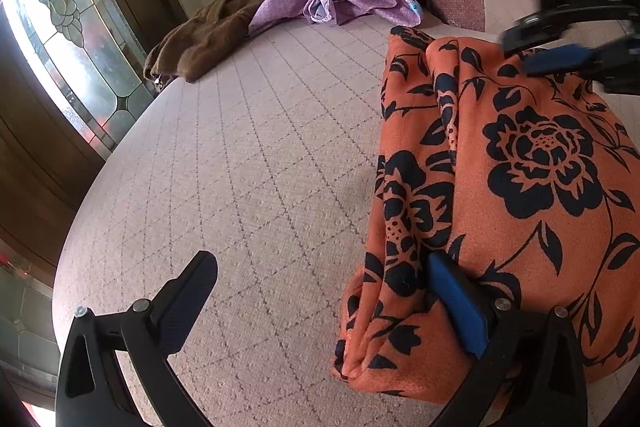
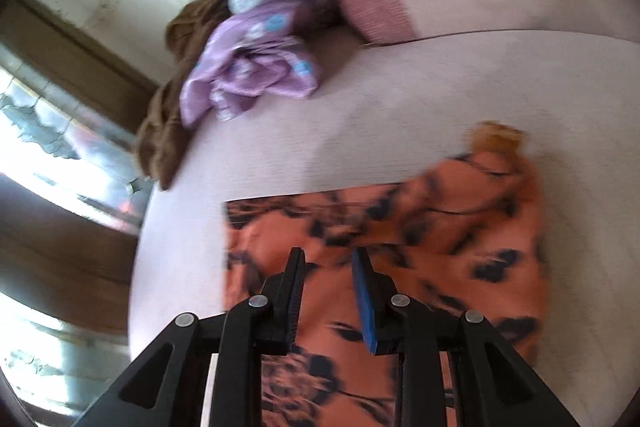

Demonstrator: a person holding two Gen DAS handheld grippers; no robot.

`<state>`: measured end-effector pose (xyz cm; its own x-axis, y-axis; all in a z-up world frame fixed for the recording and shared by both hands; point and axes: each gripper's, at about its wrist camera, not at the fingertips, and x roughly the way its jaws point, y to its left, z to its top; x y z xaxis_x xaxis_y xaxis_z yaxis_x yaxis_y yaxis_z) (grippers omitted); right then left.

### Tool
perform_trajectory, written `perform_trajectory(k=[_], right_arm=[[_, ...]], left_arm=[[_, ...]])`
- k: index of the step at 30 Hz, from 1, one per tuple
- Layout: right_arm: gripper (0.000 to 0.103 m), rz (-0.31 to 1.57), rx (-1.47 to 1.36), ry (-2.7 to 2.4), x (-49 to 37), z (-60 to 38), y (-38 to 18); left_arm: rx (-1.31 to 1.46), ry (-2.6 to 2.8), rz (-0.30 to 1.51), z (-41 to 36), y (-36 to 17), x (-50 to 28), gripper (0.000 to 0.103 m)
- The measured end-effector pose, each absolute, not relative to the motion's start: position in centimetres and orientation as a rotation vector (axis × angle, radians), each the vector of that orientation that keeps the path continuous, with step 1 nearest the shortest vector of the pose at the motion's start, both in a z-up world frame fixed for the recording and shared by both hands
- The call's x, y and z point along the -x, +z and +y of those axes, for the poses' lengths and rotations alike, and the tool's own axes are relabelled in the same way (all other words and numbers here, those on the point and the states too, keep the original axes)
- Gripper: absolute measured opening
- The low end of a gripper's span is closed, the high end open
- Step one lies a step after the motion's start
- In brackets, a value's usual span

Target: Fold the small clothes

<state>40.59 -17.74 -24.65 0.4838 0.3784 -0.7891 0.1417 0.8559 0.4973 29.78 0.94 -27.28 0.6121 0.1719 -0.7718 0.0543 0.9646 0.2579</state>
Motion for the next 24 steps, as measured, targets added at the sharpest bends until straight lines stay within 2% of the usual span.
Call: perform_trajectory(k=[5,11,16,20,24], right_arm=[[0.028,1.186,-0.492,0.149,-43.6,-14.7,-29.1],[0.027,1.167,-0.497,0.174,-42.7,-15.4,-28.5],[0.027,1.113,-0.516,0.188,-38.2,-17.3,-26.1],[0.027,1.082,-0.414,0.154,-33.4,-17.8,-24.2],[0.028,1.062,-0.408,0.134,-28.4,-18.3,-24.1]], left_arm=[[-0.245,0.061,0.919,1.3,-27.3,-29.9,0.103],[-0.249,0.049,0.923,1.3,-27.2,-30.1,0.103],[-0.233,0.047,0.929,1.4,-27.2,-30.1,0.103],[-0.22,0.046,0.935,1.6,-27.3,-30.2,0.103],[-0.213,0.045,0.936,1.7,-27.3,-30.1,0.103]])
